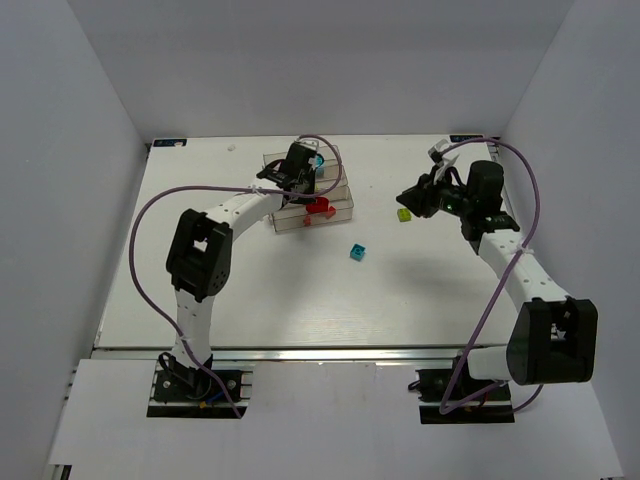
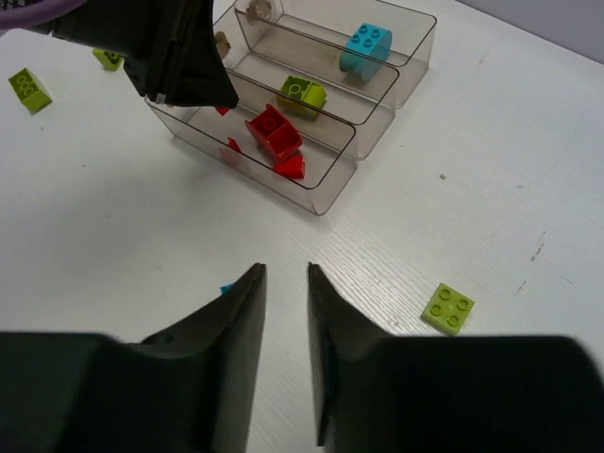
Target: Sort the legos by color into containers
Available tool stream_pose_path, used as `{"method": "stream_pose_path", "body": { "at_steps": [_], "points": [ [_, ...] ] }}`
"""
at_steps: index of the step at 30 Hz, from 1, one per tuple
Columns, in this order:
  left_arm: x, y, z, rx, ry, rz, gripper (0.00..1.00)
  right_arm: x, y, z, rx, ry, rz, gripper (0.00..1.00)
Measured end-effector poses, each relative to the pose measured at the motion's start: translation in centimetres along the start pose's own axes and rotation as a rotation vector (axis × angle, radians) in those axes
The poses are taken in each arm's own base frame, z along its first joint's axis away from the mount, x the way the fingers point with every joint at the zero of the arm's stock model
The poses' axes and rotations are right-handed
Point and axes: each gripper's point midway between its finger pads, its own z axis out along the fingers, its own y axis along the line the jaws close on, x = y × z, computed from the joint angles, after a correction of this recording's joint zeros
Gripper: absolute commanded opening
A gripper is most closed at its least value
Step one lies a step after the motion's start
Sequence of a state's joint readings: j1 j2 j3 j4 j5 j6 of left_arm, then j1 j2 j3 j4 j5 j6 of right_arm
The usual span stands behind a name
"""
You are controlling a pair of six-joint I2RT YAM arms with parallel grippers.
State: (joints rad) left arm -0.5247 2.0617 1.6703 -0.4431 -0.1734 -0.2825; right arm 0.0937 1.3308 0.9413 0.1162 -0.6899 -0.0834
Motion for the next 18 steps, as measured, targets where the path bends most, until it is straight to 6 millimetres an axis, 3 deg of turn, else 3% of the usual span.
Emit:
{"method": "stream_pose_path", "body": {
  "at_steps": [1, 2, 4, 5, 8, 15, 18],
  "points": [
    [0.2, 0.1, 0.0, -0.006, 0.005, 0.003, 0.21, 0.0, 0.0, 0.0, 0.0, 0.004, 0.001, 0.49],
    [0.2, 0.2, 0.1, -0.01, 0.006, 0.006, 0.37, 0.0, -0.1, 0.1, 0.0, 0.007, 0.0, 0.55],
    [0.3, 0.4, 0.1, -0.02, 0.008, 0.014, 0.49, 0.2, -0.4, 0.3, -0.007, 0.02, -0.014, 0.7],
    [0.3, 0.5, 0.1, -0.026, 0.009, 0.016, 0.6, 0.3, -0.4, 0.4, -0.02, 0.03, -0.021, 0.73],
    [0.3, 0.6, 0.1, -0.032, 0.008, 0.019, 0.68, 1.6, -0.4, 1.1, -0.075, 0.075, -0.054, 0.79],
    [0.0, 0.6, -0.2, -0.026, 0.001, 0.027, 0.68, 7.8, 1.3, 2.3, -0.277, 0.237, -0.142, 0.79],
    [-0.5, 0.6, -0.8, -0.022, -0.01, 0.034, 0.66, 9.1, 2.4, 2.2, -0.335, 0.268, -0.166, 0.79]
  ]
}}
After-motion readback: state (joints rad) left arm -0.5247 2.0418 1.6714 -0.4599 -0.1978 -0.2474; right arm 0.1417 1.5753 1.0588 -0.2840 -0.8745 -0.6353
